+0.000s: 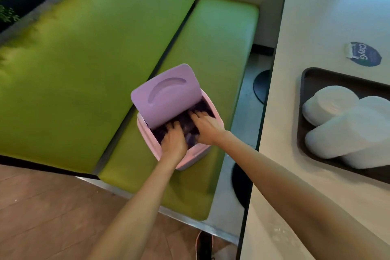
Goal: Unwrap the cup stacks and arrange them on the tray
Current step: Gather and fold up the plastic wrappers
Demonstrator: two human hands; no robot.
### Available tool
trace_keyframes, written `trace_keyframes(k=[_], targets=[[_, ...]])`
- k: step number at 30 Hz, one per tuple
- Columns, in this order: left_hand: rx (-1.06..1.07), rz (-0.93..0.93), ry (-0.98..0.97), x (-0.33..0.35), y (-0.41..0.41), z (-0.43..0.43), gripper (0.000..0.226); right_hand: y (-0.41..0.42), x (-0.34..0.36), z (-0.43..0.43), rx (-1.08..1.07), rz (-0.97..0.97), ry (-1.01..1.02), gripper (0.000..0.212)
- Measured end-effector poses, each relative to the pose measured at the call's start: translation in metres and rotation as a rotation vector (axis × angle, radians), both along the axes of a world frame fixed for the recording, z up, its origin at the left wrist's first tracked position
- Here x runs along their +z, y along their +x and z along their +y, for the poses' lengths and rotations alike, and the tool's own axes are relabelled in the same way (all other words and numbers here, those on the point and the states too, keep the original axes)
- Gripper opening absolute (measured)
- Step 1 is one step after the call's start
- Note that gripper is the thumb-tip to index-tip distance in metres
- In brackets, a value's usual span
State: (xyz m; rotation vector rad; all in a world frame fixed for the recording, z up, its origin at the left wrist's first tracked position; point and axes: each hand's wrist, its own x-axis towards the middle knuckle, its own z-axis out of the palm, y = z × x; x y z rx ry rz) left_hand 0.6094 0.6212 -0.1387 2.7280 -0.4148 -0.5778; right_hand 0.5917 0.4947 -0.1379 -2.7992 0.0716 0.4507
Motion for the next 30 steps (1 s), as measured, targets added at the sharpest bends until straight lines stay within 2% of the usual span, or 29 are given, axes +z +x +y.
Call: trace_keyframes(k=[4, 6, 10, 13, 16, 20, 30], targets=[[-0.008, 0.083, 0.044, -0.002, 0.002, -0.001, 0.065, -0.012, 0.006, 0.009, -0.084, -0.131, 0.106, 0.063], [-0.003, 0.099, 0.047, 0.002, -0.001, -0.004, 0.062, -0.026, 0.011, 0.009, -0.100, -0.217, 0.166, 0.054], [0.024, 0.053, -0.038, 0.022, -0.024, -0.016, 0.042, -0.062, 0.027, -0.002, -0.180, -0.397, 0.260, 0.035], [0.015, -0.027, -0.189, 0.045, -0.050, -0.030, 0.046, -0.096, 0.040, -0.022, -0.221, -0.443, 0.282, 0.028], [-0.037, -0.092, -0.355, 0.065, -0.078, -0.051, 0.044, -0.139, 0.048, -0.050, -0.286, -0.427, 0.284, 0.025], [-0.204, -0.060, -0.536, 0.079, -0.128, -0.085, 0.045, -0.209, 0.055, -0.090, -0.414, -0.397, 0.275, 0.023], [-0.425, -0.006, -0.591, 0.079, -0.237, -0.151, 0.044, -0.342, 0.067, -0.171, -0.494, -0.177, 0.064, 0.025]])
